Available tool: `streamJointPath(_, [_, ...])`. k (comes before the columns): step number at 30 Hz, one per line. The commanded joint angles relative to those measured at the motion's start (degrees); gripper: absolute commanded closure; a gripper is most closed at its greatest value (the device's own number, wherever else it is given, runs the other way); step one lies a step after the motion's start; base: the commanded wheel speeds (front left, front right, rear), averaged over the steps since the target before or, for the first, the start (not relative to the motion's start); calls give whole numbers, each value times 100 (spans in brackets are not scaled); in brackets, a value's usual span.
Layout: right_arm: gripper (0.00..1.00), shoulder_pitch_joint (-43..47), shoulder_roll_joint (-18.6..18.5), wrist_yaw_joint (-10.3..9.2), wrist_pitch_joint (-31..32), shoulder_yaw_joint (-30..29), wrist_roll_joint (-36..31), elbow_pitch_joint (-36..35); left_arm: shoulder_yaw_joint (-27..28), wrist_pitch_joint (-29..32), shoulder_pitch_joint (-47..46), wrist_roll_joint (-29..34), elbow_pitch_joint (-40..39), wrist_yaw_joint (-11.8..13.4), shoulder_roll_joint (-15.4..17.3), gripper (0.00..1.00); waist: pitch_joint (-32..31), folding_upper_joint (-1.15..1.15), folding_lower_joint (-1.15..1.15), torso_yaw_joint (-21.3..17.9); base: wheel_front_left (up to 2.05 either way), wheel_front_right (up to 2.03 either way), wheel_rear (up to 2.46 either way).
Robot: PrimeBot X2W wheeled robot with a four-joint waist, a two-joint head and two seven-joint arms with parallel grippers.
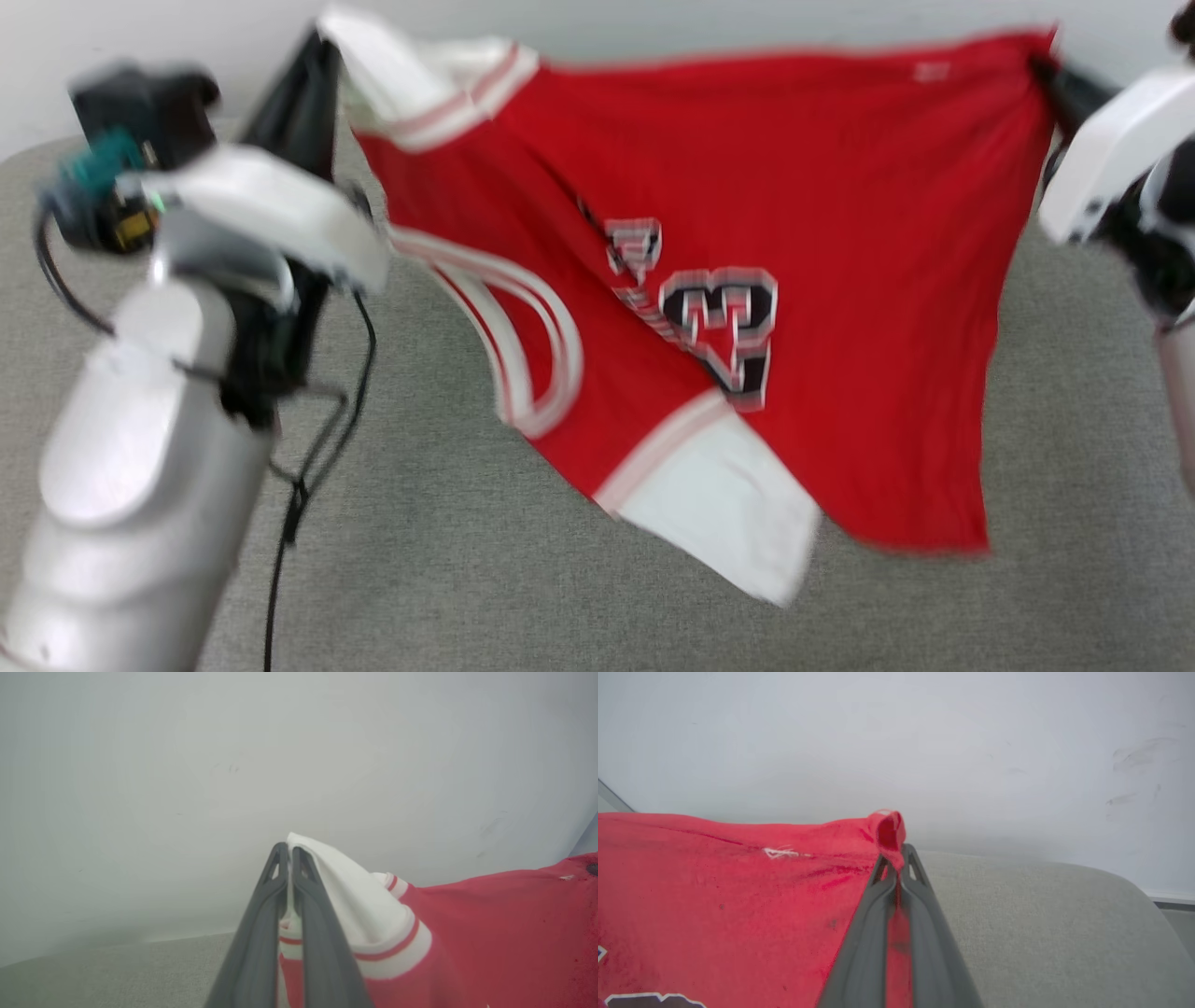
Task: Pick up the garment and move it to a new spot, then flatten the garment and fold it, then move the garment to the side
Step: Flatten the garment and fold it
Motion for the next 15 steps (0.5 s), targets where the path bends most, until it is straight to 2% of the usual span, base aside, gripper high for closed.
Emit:
streamJointPath(1, [100, -187, 30, -4, -81, -66, -89, 62, 24, 12, -240, 45, 112, -32, 14, 100, 18, 0, 0, -25, 0, 0, 0])
streamJointPath(15, [100, -2640, 169, -4, -809, -502, -634, 597, 258, -338, -3443, 303, 2031, -254, 57, 100, 834, 0, 0, -159, 0, 0, 0])
